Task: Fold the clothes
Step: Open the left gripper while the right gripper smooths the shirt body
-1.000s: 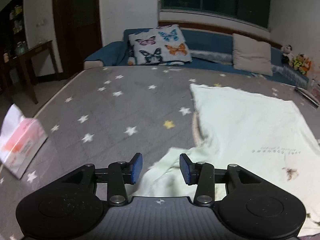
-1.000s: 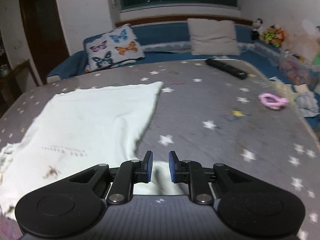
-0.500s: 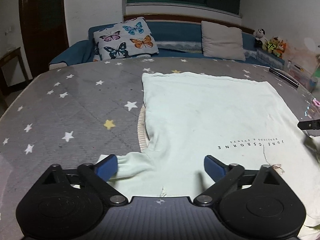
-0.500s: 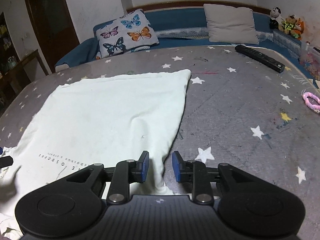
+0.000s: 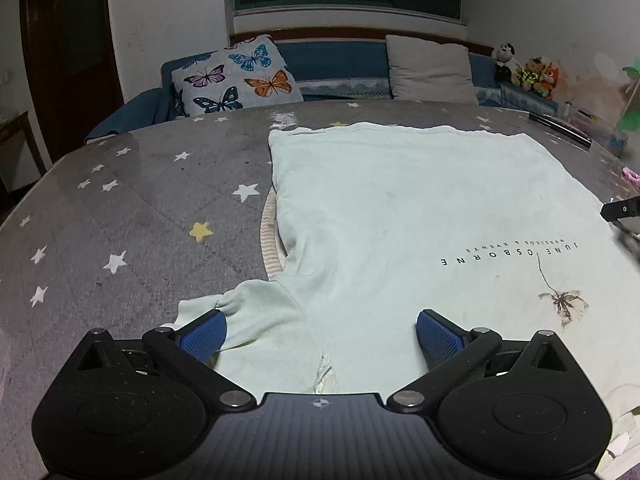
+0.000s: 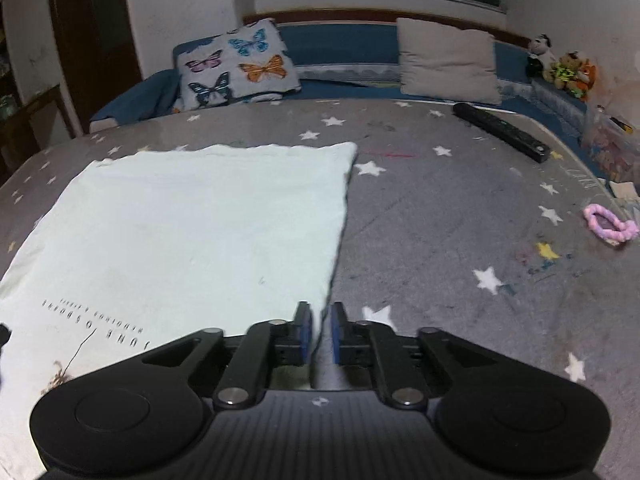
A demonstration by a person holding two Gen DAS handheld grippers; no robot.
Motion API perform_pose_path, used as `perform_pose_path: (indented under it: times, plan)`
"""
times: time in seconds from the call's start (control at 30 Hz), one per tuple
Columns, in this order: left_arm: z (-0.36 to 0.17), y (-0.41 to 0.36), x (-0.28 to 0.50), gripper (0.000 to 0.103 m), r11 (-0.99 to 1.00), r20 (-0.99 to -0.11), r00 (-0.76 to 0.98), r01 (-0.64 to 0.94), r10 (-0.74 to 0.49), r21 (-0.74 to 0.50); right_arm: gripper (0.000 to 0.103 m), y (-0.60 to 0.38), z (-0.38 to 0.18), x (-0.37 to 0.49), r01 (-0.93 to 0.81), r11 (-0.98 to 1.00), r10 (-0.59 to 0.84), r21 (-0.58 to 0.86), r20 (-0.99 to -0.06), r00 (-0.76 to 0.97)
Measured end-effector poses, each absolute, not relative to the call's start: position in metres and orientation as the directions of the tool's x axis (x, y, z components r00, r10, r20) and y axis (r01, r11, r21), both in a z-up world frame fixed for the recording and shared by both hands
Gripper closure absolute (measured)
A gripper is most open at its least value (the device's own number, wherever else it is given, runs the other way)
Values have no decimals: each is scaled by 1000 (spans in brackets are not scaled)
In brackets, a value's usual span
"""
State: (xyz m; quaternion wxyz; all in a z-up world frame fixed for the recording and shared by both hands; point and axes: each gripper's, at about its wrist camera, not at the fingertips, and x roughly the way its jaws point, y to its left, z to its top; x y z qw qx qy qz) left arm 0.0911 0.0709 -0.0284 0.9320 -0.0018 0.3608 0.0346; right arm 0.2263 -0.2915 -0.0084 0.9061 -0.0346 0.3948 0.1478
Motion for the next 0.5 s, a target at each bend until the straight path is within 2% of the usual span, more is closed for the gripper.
perform_pose_path:
  times: [0.23,0.33,0.5]
  plan:
    - [-30,71,89,0,997,-657,751,-73,68,21,87,-278,5,238,-346,936,293,68,-696,656]
    - [-31,71,88,0,997,-654,754,-74,68,19,77,-266,-1,245,-379,922,317,72,-704,636]
    - [-31,70,87,0,997,-650,757,-73,66,16,70,-256,-11,257,-389,920,306,55,-720,622]
